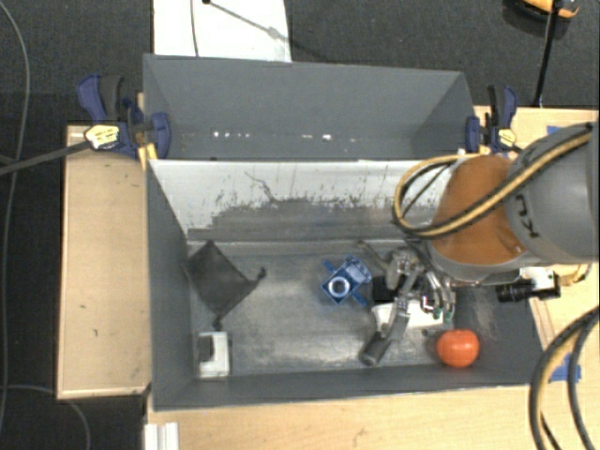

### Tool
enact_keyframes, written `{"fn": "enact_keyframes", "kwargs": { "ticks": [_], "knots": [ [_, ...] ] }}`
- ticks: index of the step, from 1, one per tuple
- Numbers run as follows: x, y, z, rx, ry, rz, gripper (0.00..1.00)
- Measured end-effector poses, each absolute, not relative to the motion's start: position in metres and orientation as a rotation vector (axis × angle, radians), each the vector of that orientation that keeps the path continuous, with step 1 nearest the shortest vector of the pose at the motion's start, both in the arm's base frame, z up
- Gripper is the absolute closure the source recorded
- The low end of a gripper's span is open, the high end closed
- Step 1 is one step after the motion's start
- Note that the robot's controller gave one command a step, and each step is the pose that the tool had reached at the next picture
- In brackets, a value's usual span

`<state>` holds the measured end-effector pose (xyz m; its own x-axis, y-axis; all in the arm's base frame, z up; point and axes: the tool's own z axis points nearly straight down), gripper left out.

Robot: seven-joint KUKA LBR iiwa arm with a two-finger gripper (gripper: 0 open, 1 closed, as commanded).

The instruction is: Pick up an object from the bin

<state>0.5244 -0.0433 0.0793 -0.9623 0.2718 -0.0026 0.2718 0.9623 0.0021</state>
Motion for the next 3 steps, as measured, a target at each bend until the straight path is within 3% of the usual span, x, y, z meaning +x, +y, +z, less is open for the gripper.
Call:
{"fn": "enact_keyframes", "kwargs": {
  "ticks": [1,2,3],
  "knots": [
    [0.519,-0.033,0.075,0.469,3.083,0.006,1.00],
    [0.520,-0.033,0.075,0.465,3.084,0.006,1.00],
    [0.526,-0.028,0.111,0.441,3.096,0.001,1.00]
  ]
}}
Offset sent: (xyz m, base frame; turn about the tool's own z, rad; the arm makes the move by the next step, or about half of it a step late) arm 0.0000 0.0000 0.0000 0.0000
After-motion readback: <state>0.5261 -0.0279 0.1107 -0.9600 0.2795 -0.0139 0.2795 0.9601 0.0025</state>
